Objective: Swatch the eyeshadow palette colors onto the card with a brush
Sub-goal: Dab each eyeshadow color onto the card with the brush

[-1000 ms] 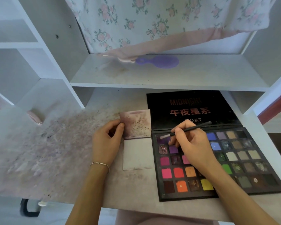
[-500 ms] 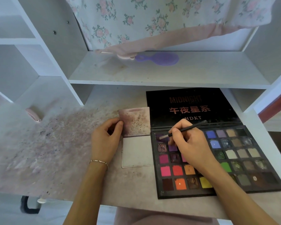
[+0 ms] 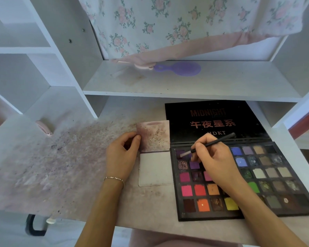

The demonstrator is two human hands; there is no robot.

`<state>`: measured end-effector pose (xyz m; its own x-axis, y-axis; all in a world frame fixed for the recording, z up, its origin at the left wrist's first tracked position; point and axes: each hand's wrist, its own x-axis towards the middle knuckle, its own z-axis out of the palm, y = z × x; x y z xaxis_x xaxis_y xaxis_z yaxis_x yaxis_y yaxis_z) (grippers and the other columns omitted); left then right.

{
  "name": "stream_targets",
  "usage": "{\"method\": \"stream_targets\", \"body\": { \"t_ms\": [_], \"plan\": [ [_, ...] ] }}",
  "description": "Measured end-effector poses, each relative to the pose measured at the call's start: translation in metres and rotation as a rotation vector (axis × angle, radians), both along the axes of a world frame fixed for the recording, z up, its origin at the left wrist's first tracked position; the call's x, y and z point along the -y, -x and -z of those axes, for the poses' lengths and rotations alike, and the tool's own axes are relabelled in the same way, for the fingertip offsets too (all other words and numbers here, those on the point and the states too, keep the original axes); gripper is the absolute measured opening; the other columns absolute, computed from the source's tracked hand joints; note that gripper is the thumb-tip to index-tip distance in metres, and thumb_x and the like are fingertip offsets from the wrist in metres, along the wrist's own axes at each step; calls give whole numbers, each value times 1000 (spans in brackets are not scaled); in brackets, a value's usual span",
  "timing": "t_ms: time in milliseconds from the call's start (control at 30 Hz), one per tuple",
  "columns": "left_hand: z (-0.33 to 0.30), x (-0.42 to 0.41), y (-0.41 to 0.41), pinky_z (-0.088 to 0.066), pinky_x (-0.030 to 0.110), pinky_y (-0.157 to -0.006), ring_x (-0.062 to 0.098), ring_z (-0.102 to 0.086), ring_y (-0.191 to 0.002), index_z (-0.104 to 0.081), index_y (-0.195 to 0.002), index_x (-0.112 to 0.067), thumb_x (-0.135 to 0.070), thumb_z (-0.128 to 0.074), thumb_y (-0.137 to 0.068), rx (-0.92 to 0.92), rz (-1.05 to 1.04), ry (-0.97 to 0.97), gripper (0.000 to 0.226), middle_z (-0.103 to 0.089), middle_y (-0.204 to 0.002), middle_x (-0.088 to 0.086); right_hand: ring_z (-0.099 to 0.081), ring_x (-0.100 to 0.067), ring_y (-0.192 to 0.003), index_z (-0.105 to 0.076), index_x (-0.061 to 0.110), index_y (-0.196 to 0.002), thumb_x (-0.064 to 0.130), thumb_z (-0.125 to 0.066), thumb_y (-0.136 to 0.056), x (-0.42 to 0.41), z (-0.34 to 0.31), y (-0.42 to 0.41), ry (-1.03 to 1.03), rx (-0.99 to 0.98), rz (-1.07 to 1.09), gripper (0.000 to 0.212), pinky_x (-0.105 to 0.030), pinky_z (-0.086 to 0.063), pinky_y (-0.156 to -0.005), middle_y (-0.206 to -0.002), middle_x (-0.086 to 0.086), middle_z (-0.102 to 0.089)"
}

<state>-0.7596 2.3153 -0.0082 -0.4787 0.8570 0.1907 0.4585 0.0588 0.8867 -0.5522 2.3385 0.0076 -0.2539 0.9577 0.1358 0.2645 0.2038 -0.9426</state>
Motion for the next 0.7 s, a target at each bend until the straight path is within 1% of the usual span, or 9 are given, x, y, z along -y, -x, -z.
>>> {"method": "stream_targets", "body": {
  "t_ms": [33,67,133,167,300,400,500,600,700],
  "plan": [
    [0,0,0,-45,9,-69,1,-58,-74,-68,-90,-15,-11,-58,-85,1,1,-3,12,-64,-78,-11,-53,-24,-54,-53,15,-74,7,-44,-90,0,-2,0,9,-46,11,20,-31,-43,-51,-57,2,-60],
    [0,0,1,-45,8,-69,0,-58,-74,-68,-90,-15,-11,-58,-85,2,4,-5,12,-63,-78,-13,-51,-17,-49,-53,14,-75,5,-44,-91,0,-3,0,14,-94,20,21,-24,-41,-47,-53,1,-58],
    [0,-1,1,-46,9,-70,-2,-59,-74,-68,-90,-17,-10,-58,-85,7,12,-9,13,-63,-78,-15,-49,-4,-47,-54,12,-77,2,-43,-91,0,-8,4,4,-157,8,20,-13,-39,-48,-50,-1,-54],
    [1,-1,2,-47,10,-70,-1,-59,-74,-68,-90,-18,-10,-59,-85,18,11,-8,13,-64,-78,-15,-50,-3,-48,-54,11,-76,3,-44,-91,1,-10,7,1,-167,-14,20,-13,-40,-49,-51,-1,-55],
    [0,-1,2,-51,19,-71,8,-63,-73,-66,-84,-23,-9,-61,-83,75,4,-10,15,-65,-75,-10,-56,-7,-57,-58,12,-78,9,-49,-90,1,-13,30,58,-135,-133,15,-26,-47,-56,-62,3,-65],
    [0,-1,3,-51,20,-71,8,-63,-72,-68,-88,-18,-8,-61,-83,78,8,-13,13,-65,-76,-10,-61,-4,-64,-60,15,-81,11,-50,-89,0,-9,45,58,-56,-192,13,-24,-50,-62,-67,1,-68],
    [0,-1,3,-51,18,-70,4,-62,-72,-68,-88,-20,-9,-61,-83,66,13,-11,14,-64,-75,-13,-63,-18,-68,-58,18,-82,12,-50,-87,-1,-4,53,42,-27,-208,11,-35,-50,-61,-70,2,-69],
    [0,-2,3,-51,22,-70,8,-62,-71,-68,-88,-19,-10,-62,-82,70,12,-16,13,-66,-76,-9,-64,-14,-68,-55,17,-79,9,-52,-87,-3,-1,56,37,-31,-209,11,-32,-50,-63,-71,3,-69],
    [1,-2,4,-51,25,-72,10,-62,-72,-70,-90,-16,-11,-62,-82,53,11,-14,12,-66,-78,-7,-65,-14,-72,-57,18,-77,12,-54,-86,-5,0,56,12,-31,-212,11,-31,-52,-68,-73,4,-69]
  ]
}}
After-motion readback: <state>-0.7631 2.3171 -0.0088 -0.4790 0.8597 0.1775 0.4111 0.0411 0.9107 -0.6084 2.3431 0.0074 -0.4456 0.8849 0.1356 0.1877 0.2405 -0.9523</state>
